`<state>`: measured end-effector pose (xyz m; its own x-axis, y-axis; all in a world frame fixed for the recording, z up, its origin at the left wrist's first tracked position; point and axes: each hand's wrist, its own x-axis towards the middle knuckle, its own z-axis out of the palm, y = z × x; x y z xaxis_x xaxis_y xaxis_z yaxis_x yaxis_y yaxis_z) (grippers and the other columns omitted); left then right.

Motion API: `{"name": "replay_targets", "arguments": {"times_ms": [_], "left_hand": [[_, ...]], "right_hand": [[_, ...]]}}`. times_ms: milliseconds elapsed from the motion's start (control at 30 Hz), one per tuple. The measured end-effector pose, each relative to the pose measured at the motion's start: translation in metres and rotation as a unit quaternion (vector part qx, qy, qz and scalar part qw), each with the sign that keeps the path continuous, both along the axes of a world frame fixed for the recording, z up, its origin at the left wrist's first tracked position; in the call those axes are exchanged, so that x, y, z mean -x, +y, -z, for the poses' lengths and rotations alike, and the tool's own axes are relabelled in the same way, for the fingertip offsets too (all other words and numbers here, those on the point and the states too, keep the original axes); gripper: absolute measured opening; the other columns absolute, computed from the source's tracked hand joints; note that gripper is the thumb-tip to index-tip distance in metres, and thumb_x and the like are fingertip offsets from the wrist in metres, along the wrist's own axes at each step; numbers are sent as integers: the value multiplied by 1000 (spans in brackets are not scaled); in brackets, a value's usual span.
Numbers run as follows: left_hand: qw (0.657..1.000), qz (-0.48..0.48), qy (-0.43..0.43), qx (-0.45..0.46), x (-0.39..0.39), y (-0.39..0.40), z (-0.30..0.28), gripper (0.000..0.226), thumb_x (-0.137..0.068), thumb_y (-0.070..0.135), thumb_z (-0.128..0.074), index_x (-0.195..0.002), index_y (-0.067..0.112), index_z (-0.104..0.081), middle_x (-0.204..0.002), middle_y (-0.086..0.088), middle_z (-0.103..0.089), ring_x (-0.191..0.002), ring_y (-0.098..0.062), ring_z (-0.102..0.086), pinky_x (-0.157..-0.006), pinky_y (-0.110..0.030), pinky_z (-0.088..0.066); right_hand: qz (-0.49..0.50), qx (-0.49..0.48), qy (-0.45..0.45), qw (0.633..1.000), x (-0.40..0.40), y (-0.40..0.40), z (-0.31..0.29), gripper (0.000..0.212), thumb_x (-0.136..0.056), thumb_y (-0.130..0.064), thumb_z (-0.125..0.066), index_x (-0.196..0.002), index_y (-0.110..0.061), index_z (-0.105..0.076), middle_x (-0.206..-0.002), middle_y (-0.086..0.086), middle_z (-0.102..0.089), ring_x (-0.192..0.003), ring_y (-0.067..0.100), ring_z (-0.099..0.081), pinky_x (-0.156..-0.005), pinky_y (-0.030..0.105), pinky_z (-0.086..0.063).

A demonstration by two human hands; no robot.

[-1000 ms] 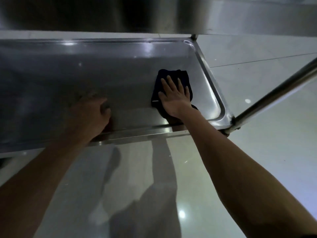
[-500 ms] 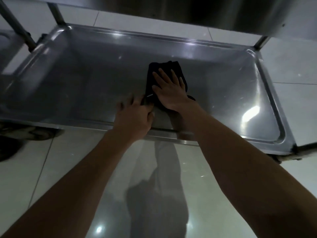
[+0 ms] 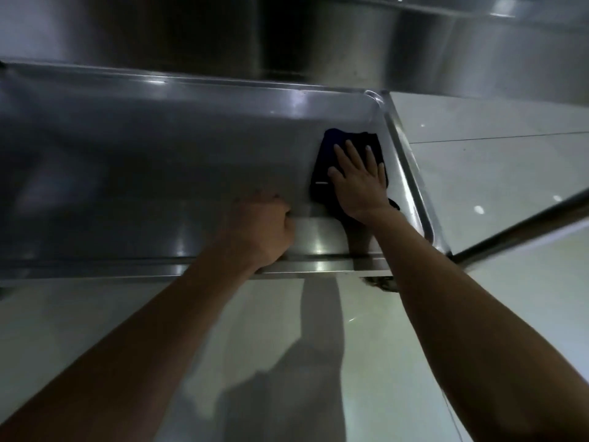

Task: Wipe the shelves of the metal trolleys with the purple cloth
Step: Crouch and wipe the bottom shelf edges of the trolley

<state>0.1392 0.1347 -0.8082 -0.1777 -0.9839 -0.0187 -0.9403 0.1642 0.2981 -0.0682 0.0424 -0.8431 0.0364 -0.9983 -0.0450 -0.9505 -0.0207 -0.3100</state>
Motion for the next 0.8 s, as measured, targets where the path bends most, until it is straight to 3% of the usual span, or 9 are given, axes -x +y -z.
{"name": "replay_targets", "arguments": {"times_ms": [200,300,433,600,700,800], "left_hand": [[998,-11,49,45,12,-8,17,36,-76,28,-41,-83,12,-73,-103,-8,-64,-95,-36,-60,-83,-48,-51],[996,2,69,49,12,-5,15,32,-77,25,-43,-81,14,-72,-103,-5,-64,-100,-35,-58,-85,-49,-49],[999,-3,18,34,13,-1,15,26,-84,25,-49,-92,17,-72,-117,-1,-63,-120,-30,-54,-95,-48,-46],[999,27,29,25,-1,0,15,37,-88,28,-45,-110,21,-73,-130,-1,-62,-132,-28,-50,-102,-44,-45],[995,36,86,23,-25,3,9,33,-89,27,-58,-117,17,-73,-129,-7,-64,-122,-31,-57,-102,-39,-44],[998,-53,16,35,-82,10,4,45,-85,43,-49,-118,20,-69,-126,-7,-64,-114,-35,-59,-95,-48,-49]], "right_hand": [[74,27,69,995,71,-1,-6,57,-106,-40,-24,-160,-24,-20,-169,3,-7,-155,28,-1,-124,54,-4],[84,5,51,995,72,-4,-4,57,-106,-40,-23,-161,-26,-16,-169,-1,-2,-155,29,8,-123,53,1],[87,-12,3,996,62,-7,1,67,-95,-50,-19,-160,-33,-9,-169,-6,1,-154,27,13,-120,54,9],[78,-11,-14,997,33,-6,4,70,-91,-54,-17,-159,-38,-11,-169,-10,0,-155,25,10,-120,51,9],[50,-15,-19,998,7,-5,4,69,-93,-55,-17,-159,-38,-11,-169,-10,0,-154,24,11,-120,51,10],[22,-20,-17,999,-22,-7,5,66,-95,-54,-18,-159,-39,-9,-169,-10,2,-154,24,13,-120,51,10]]}}
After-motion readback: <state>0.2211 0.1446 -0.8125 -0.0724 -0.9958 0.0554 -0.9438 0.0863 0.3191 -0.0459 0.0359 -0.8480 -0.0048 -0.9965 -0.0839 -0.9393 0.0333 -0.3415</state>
